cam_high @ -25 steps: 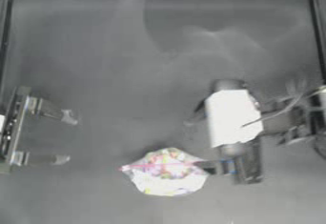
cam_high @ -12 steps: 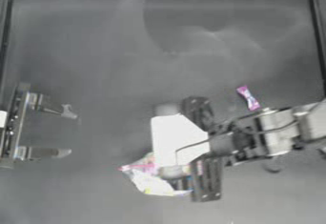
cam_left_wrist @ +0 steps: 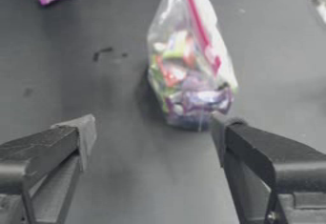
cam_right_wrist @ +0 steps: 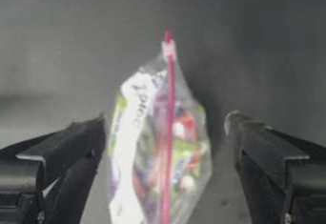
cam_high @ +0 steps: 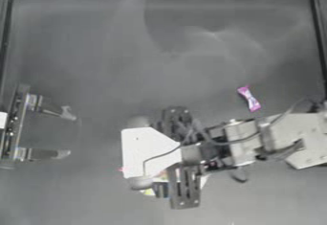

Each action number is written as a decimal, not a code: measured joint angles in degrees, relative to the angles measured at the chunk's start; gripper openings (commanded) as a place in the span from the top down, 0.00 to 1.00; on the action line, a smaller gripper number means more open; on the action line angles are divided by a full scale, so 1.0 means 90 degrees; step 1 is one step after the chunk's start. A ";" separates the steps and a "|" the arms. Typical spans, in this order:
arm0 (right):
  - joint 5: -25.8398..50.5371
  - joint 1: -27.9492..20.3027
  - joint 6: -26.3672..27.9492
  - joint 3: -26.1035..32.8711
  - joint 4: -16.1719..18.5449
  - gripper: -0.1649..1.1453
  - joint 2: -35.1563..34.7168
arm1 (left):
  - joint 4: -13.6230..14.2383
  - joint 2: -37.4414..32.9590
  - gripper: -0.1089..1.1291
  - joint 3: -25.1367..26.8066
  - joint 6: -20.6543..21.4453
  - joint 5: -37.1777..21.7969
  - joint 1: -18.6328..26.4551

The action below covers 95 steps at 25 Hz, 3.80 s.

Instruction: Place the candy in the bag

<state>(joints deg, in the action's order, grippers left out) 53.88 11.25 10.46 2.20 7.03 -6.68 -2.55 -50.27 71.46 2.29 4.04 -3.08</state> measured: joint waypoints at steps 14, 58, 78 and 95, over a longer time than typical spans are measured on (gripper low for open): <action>0.0176 -0.0117 -0.0352 0.0537 -0.0254 0.11 -0.0625 | -0.0049 0.0000 0.10 0.0078 0.0010 0.0020 0.0000; 0.1172 -0.0205 -0.0605 0.2021 -0.0010 0.23 -0.2002 | -0.0049 -0.0010 0.10 0.0254 0.0000 0.0195 0.0000; 0.1211 -0.0215 -0.0635 0.2148 0.0000 0.23 -0.2207 | -0.0049 -0.0010 0.10 0.0293 0.0000 0.0195 0.0010; 0.1416 -0.0205 -0.0654 0.2422 0.0010 0.33 -0.2393 | -0.0049 -0.0078 0.10 0.0381 0.0000 0.0234 0.0010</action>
<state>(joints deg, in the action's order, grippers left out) 66.62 9.40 4.57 23.99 7.12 -28.21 -2.99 -50.98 74.88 2.29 6.15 -2.99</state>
